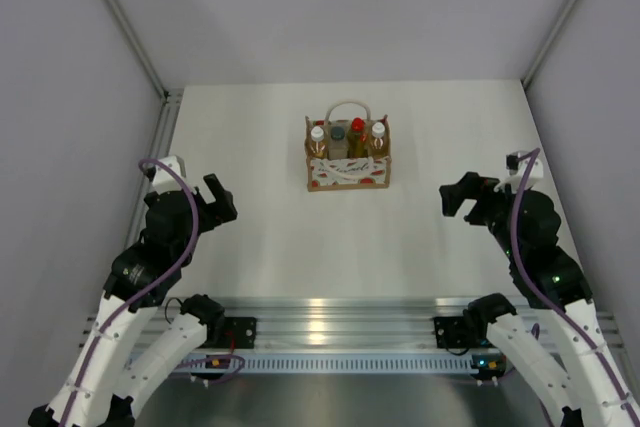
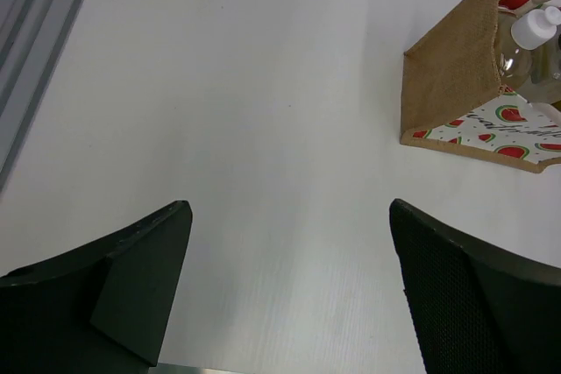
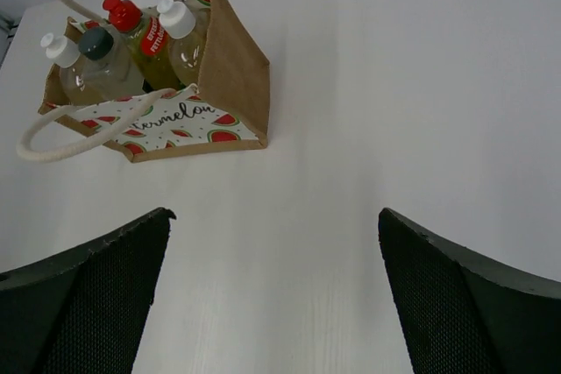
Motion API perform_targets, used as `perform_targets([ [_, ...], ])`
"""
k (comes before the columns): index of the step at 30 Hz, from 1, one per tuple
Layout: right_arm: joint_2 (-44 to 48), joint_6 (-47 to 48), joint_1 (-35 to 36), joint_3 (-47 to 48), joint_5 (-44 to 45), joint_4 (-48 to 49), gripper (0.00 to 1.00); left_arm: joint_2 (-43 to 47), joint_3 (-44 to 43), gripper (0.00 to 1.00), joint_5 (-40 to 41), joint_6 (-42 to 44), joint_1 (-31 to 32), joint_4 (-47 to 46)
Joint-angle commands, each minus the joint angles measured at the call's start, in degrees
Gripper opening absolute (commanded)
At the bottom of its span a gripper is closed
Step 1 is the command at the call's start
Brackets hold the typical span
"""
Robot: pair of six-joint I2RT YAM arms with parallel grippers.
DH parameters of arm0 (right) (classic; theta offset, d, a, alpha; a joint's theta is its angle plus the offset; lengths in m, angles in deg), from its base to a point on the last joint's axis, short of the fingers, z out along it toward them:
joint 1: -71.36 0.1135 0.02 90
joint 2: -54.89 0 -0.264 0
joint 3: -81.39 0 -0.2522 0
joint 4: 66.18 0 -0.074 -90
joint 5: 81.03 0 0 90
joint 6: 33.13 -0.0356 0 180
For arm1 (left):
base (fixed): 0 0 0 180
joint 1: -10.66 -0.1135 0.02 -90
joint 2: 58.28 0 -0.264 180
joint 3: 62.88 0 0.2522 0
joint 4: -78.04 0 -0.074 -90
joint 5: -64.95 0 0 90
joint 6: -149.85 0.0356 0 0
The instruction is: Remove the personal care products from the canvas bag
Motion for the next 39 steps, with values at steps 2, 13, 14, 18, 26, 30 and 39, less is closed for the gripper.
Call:
perform_targets([
  [2, 1.0, -0.94, -0.44, -0.08, 1.72, 0.45, 1.0, 0.71, 0.5, 0.99, 0.85, -0.31, 0.08, -1.07],
  [13, 0.83, -0.59, -0.53, -0.35, -0.21, 0.54, 0.99, 1.76, -0.12, 0.99, -3.08, -7.23, -0.01, -0.98],
  [14, 0.65, -0.41, -0.53, -0.08, -0.73, 0.54, 0.99, 2.12, 0.41, 0.99, -5.89, -12.21, -0.01, -1.76],
  [18, 0.74, -0.5, -0.44, -0.08, -1.35, 0.54, 1.0, 1.52, 6.64, 0.98, -18.55, -22.79, 0.08, -13.08],
  [26, 3.29, -1.55, -0.44, -2.62, -3.81, 0.54, 1.0, -18.69, 5.43, 0.99, -23.67, -32.21, 0.08, -27.51],
  [30, 4.16, -2.25, -0.44, -3.51, -5.13, 0.54, 0.99, -28.62, 2.44, 0.92, -21.13, -33.27, 0.43, -32.79],
  [39, 4.6, -1.46, -0.44, -3.24, -6.27, 0.45, 1.0, -45.78, -7.85, 0.75, -20.07, -35.55, 0.95, -35.69],
])
